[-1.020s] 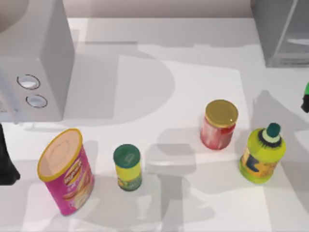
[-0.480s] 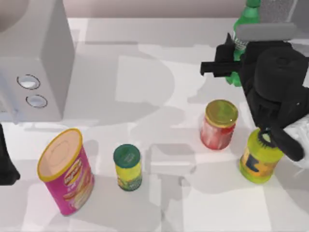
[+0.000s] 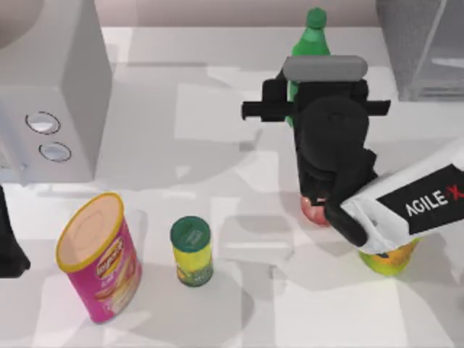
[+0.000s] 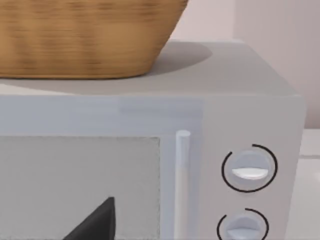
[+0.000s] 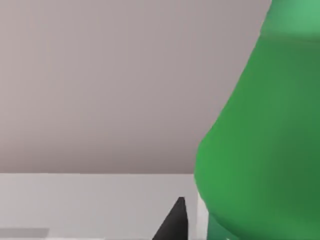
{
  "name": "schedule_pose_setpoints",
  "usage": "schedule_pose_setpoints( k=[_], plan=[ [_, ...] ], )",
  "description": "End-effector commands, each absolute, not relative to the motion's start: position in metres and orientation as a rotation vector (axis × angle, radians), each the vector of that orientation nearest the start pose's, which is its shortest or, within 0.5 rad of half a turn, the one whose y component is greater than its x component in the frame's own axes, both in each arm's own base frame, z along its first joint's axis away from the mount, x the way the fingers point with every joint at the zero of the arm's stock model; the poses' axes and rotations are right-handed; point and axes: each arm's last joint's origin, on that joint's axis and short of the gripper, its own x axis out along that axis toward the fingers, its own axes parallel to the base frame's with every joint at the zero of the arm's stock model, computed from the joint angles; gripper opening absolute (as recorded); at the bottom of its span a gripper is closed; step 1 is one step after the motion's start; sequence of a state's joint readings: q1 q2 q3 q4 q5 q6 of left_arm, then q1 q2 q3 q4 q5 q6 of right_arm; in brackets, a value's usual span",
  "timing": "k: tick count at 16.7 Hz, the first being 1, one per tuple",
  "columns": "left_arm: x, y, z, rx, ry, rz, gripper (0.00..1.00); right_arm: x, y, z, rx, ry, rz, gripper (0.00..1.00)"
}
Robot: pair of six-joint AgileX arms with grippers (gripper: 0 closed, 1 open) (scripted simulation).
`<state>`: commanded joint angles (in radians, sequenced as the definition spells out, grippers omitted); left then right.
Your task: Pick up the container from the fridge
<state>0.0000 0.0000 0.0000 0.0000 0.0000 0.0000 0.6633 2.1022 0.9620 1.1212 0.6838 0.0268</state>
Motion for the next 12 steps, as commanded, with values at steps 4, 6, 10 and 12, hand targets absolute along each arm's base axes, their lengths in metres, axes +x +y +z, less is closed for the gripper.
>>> schedule_pose_setpoints(
  k=[4, 6, 10, 12],
  plan=[
    [0.106, -0.001, 0.16, 0.0, 0.0, 0.0, 1.0, 0.332, 0.239, 0.128, 0.004, 0.006, 0.003, 0.0],
    [0.106, -0.001, 0.16, 0.0, 0.0, 0.0, 1.0, 0.332, 0.237, 0.128, 0.005, 0.008, 0.003, 0.0],
    [0.106, -0.001, 0.16, 0.0, 0.0, 0.0, 1.0, 0.34, 0.245, 0.133, 0.022, -0.028, 0.032, 0.0],
    [0.106, -0.001, 0.16, 0.0, 0.0, 0.0, 1.0, 0.35, 0.246, 0.126, 0.019, -0.021, 0.033, 0.0]
  ],
)
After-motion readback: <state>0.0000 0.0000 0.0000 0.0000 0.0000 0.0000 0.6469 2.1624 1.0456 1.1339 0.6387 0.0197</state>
